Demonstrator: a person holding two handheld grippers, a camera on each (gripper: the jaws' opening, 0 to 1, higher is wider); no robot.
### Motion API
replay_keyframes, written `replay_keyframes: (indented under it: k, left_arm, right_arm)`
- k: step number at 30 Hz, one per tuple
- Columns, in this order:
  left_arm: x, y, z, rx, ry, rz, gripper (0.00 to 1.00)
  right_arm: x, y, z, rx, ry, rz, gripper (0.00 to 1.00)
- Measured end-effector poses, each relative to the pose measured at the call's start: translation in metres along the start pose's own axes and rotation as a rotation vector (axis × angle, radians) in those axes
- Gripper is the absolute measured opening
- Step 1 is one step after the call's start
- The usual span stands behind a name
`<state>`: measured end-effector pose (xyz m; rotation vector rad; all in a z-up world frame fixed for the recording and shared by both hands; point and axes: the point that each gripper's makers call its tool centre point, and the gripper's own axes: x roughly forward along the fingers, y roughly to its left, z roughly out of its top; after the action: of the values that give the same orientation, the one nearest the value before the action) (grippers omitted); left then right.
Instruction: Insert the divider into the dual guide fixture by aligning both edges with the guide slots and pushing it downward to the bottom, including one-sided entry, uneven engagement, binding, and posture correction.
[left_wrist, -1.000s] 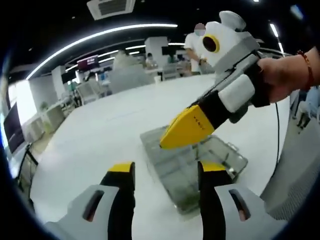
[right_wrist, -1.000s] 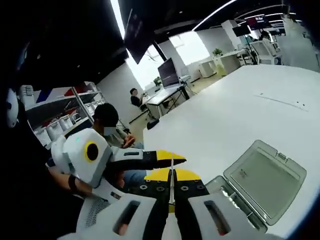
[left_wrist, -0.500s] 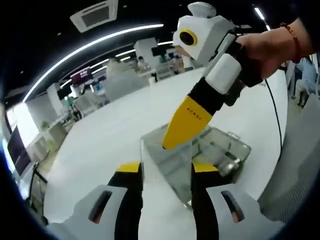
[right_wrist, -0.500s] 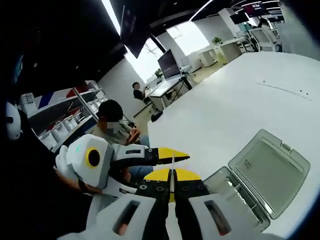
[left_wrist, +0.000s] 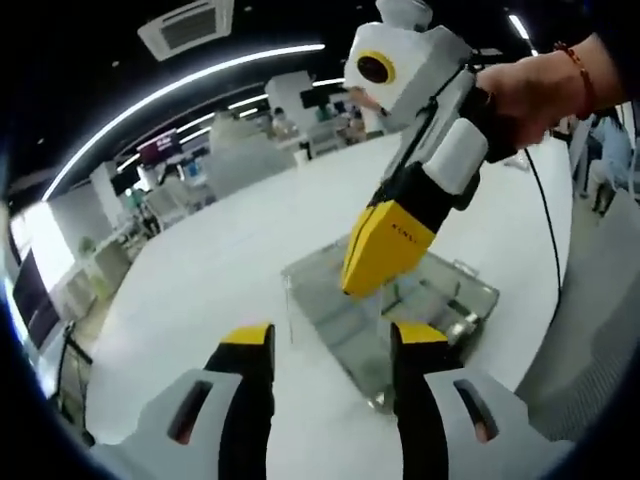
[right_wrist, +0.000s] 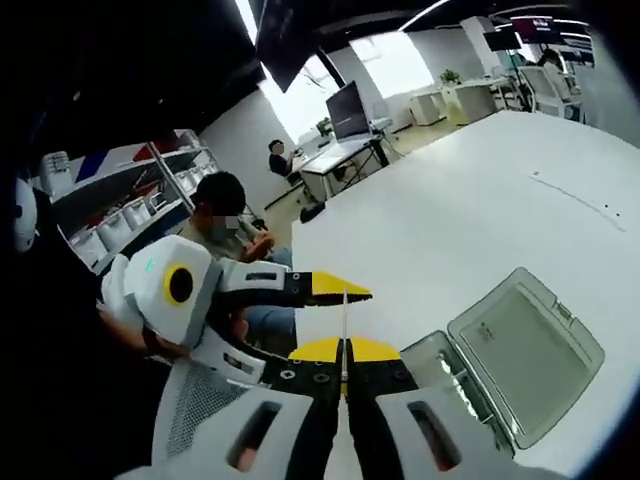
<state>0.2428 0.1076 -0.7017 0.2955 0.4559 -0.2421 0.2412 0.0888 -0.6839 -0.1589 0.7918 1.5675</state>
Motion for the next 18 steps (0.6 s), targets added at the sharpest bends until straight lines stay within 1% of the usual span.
replay_keyframes:
  k: [2, 3, 4, 5, 6, 8, 10, 13, 15, 18]
  left_arm:
    - [-0.004, 0.005, 0.002, -0.035, -0.012, 0.004, 0.46]
    - [-0.006, 0.005, 0.002, -0.066, -0.021, -0.002, 0.47]
    - [-0.007, 0.003, 0.005, -0.158, -0.053, -0.028, 0.48]
    - [-0.009, 0.003, 0.004, -0.184, -0.052, -0.043, 0.5]
    - [-0.011, 0.005, 0.003, -0.196, -0.058, -0.038, 0.52]
    - [-0.014, 0.008, -0.002, -0.18, -0.039, -0.029, 0.52]
    - [-0.014, 0.008, -0.004, -0.175, -0.026, -0.028, 0.53]
    - [-0.015, 0.005, -0.002, -0.188, -0.043, -0.044, 0.55]
    - [-0.014, 0.002, 0.0, -0.19, -0.046, -0.052, 0.57]
    - [-0.014, 0.0, 0.0, -0.188, -0.046, -0.057, 0.57]
  right_arm:
    - [0.0, -0.004, -0.004, -0.032, 0.021, -0.008, 0.0]
    - [0.0, -0.009, -0.009, -0.066, 0.047, -0.028, 0.0]
    - [0.0, -0.012, -0.012, -0.076, 0.063, -0.038, 0.0]
    - [0.001, -0.012, -0.016, -0.085, 0.078, -0.03, 0.0]
    - [0.002, -0.014, -0.018, -0.095, 0.087, -0.031, 0.0]
    - [0.003, -0.016, -0.021, -0.129, 0.103, -0.039, 0.0]
    - [0.003, -0.018, -0.022, -0.141, 0.113, -0.051, 0.0]
    - [0.003, -0.021, -0.023, -0.155, 0.115, -0.056, 0.0]
    - [0.003, -0.025, -0.026, -0.191, 0.138, -0.068, 0.0]
    - [0.004, -0.025, -0.028, -0.192, 0.142, -0.065, 0.0]
